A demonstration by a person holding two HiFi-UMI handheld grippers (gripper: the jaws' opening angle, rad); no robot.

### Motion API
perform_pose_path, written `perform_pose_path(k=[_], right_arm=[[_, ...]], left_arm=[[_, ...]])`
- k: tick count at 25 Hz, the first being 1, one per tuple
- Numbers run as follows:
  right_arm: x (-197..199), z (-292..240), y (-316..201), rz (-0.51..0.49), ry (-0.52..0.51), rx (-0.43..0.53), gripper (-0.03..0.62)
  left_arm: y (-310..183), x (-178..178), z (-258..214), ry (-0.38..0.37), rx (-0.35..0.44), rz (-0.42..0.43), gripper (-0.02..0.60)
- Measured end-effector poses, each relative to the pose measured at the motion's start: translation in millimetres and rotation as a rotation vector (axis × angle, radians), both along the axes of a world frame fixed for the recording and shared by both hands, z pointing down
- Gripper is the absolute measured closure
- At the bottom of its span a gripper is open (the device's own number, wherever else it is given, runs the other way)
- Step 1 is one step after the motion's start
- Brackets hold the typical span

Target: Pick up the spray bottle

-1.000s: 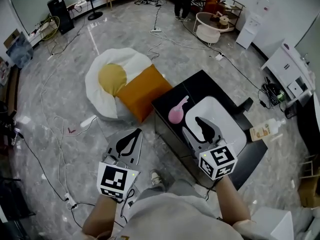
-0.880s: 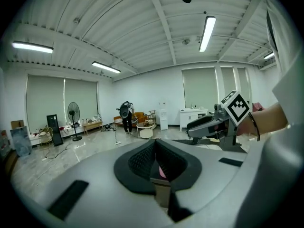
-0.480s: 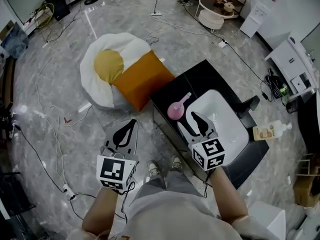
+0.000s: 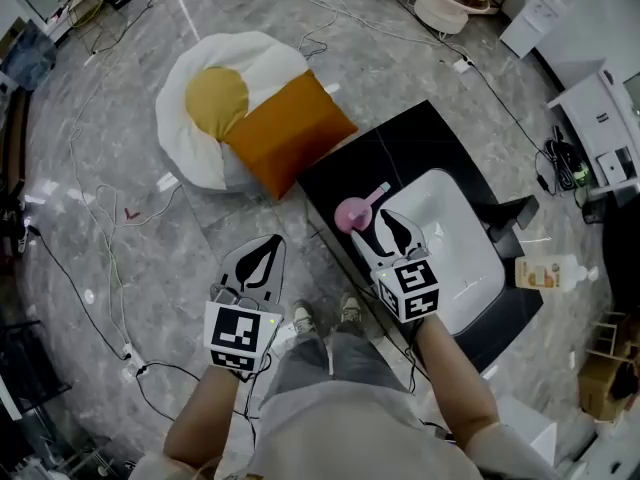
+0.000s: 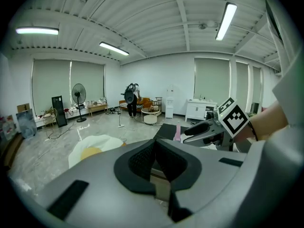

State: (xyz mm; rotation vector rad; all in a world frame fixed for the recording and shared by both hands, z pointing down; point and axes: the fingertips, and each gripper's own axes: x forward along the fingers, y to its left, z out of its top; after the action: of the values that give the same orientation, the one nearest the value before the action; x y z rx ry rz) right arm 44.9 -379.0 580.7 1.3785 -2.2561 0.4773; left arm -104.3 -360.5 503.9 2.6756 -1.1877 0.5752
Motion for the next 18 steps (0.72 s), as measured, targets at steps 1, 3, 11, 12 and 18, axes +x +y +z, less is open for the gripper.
perform_pose_path(k=[1, 3, 11, 12, 18], right_arm=[[-1, 6, -3, -0.004, 0.001, -0.009, 0.326], [-2, 20, -9, -0.012, 0.025, -0.026, 0.326], [-4, 49, -32, 0.010, 0.083, -0.009, 0.326], [-4, 50, -34, 0.015, 0.077, -0.008, 0.327], [-4, 49, -43, -0.011, 0.045, -0.038, 0.353]], left_arm=[[-1, 3, 6, -0.002, -0.017, 0.000, 0.561], [-2, 10, 15, 0.002, -0.044, -0.002, 0.561], [6, 13, 34, -0.022, -0.089, -0.003, 0.561], [6, 10, 35, -0.026, -0.090, -0.009, 0.561], [9, 5, 37, -0.031, -0.103, -0.035, 0.561]])
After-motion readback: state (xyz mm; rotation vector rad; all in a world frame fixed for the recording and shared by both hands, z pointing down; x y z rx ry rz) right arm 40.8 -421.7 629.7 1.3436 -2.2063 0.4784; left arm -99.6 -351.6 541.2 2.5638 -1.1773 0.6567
